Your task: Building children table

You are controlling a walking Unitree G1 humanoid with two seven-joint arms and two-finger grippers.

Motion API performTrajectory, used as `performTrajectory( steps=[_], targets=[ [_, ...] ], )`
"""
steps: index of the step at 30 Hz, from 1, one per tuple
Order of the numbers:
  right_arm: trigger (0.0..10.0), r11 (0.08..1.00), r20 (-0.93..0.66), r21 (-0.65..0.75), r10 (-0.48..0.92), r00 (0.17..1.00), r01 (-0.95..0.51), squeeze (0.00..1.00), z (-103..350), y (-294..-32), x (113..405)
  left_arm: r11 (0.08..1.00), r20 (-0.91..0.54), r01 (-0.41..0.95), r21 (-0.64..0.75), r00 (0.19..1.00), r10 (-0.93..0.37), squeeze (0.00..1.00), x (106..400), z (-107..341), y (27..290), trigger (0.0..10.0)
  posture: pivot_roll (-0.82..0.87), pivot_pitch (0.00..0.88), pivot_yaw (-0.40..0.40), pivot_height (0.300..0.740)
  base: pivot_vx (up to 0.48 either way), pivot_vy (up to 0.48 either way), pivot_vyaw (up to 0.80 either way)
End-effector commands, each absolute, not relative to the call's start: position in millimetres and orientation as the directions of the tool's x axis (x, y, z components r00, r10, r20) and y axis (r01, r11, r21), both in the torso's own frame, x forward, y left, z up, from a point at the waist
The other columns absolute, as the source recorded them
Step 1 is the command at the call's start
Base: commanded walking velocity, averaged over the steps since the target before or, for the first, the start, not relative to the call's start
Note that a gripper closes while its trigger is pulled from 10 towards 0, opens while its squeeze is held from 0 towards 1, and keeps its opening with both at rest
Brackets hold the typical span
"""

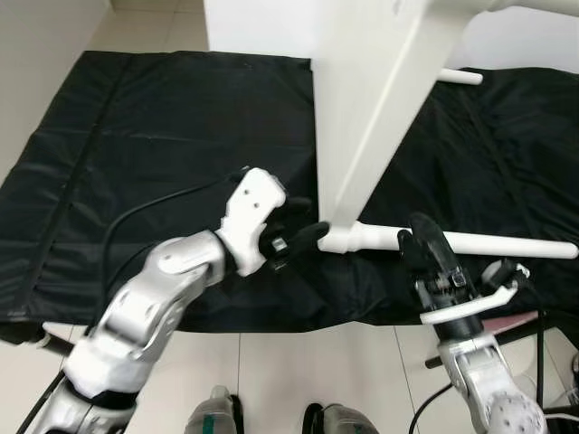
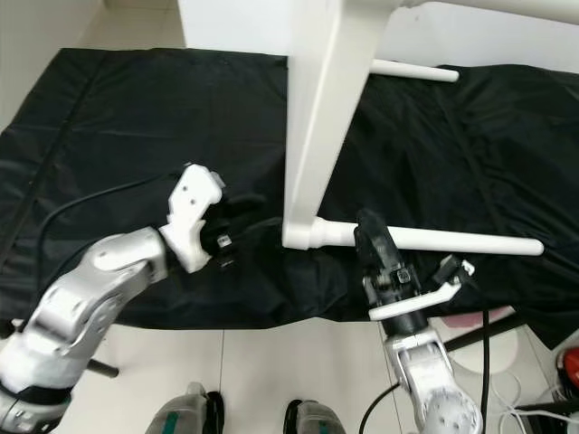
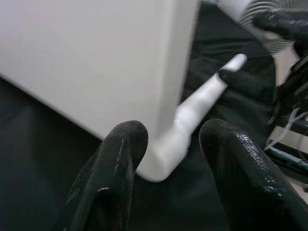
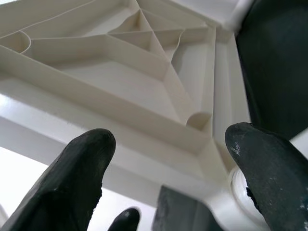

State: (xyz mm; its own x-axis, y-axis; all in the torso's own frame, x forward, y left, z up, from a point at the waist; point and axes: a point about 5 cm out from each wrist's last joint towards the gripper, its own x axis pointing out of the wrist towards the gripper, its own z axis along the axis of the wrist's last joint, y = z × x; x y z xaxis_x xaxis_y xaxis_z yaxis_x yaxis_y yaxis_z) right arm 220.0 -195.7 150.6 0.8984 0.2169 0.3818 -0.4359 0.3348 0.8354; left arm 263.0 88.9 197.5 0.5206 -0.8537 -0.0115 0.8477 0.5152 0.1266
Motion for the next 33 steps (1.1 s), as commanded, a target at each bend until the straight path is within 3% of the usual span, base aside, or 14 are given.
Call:
performTrajectory(
  steps=[1,4,12,13,15,16,24,25,26,27,29,30,31,33],
  targets=[
    [10.0,0.345,0.359,0.844,0.203,0.911,-0.41,0.0,146.5,-197.1,219.7,0.513,-0.006,0.848,0.13,0.518,-0.855,0.0,262.0,199.8,90.8,10.0,0.07,0.073,-0.042,0.74,0.0,0.0,0.0],
    [10.0,0.499,0.334,0.761,0.247,0.91,-0.414,0.0,156.2,-201.4,231.6,0.725,0.042,0.68,0.109,0.725,-0.687,0.0,281.2,203.9,121.6,10.0,0.09,0.058,-0.059,0.74,0.0,0.0,0.0],
    [10.0,0.654,0.256,0.613,0.366,0.895,-0.443,0.0,160.7,-191.8,234.7,0.877,0.083,0.465,0.118,0.876,-0.476,0.0,286.0,199.5,142.1,10.0,0.1,0.044,-0.07,0.74,0.0,0.0,0.0],
    [10.0,0.669,0.25,0.589,0.382,0.89,-0.453,0.78,161.0,-191.4,234.9,0.883,0.076,0.459,0.098,0.881,-0.467,0.0,284.6,196.0,144.5,10.0,0.09,0.04,-0.067,0.74,0.0,0.0,0.0],
    [10.0,0.669,0.25,0.589,0.382,0.89,-0.453,0.78,161.0,-191.4,234.9,0.883,0.076,0.459,0.098,0.881,-0.467,0.0,284.6,196.0,144.5,10.0,0.09,0.04,-0.067,0.74,0.0,0.0,0.0],
    [10.0,0.723,0.23,0.518,0.398,0.888,-0.458,1.0,162.5,-191.0,235.0,0.894,0.086,0.447,0.041,0.889,-0.449,1.0,281.8,192.3,147.7,10.0,0.09,0.038,-0.064,0.74,0.0,0.0,0.0],
    [10.0,0.806,0.203,0.364,0.42,0.885,-0.466,1.0,166.9,-188.5,237.1,0.91,0.084,0.408,0.073,0.907,-0.414,1.0,279.5,187.8,145.4,10.0,0.08,0.033,-0.057,0.74,0.0,0.0,0.0],
    [10.0,0.826,0.198,0.317,0.424,0.884,-0.467,1.0,168.9,-186.4,238.8,0.918,0.081,0.375,0.125,0.919,-0.387,0.85,280.8,187.3,144.6,10.0,0.08,0.036,-0.054,0.74,0.0,0.0,0.0],
    [10.0,0.826,0.198,0.317,0.424,0.884,-0.467,1.0,168.9,-186.4,238.8,0.918,0.081,0.375,0.125,0.919,-0.387,0.85,280.8,187.3,144.6,10.0,0.08,0.036,-0.054,0.74,0.0,0.0,0.0],
    [10.0,0.847,0.195,0.27,0.419,0.887,-0.459,1.0,170.5,-183.4,240.9,0.932,0.082,0.323,0.165,0.937,-0.34,0.0,283.1,186.9,143.6,10.0,0.08,0.036,-0.055,0.74,0.0,0.0,0.0],
    [10.0,0.847,0.195,0.27,0.419,0.887,-0.459,1.0,170.5,-183.4,240.9,0.932,0.082,0.323,0.165,0.937,-0.34,0.0,283.1,186.9,143.6,10.0,0.08,0.036,-0.055,0.74,0.0,0.0,0.0],
    [10.0,0.861,0.189,0.225,0.42,0.888,-0.456,0.39,171.2,-179.4,242.9,0.942,0.083,0.288,0.174,0.949,-0.305,0.0,285.4,186.4,142.4,10.0,0.07,0.038,-0.054,0.74,0.0,0.0,0.0],
    [10.0,0.87,0.18,0.186,0.427,0.886,-0.456,0.0,170.6,-174.0,244.7,0.951,0.083,0.255,0.177,0.958,-0.273,0.0,287.1,185.3,140.7,10.0,0.07,0.04,-0.054,0.74,0.0,0.0,0.0],
    [10.0,0.87,0.174,0.164,0.439,0.882,-0.465,0.0,169.8,-169.1,245.8,0.957,0.082,0.238,0.168,0.964,-0.254,0.0,288.5,184.3,139.2,10.0,0.07,0.041,-0.055,0.74,0.0,0.0,0.0]
  ],
)
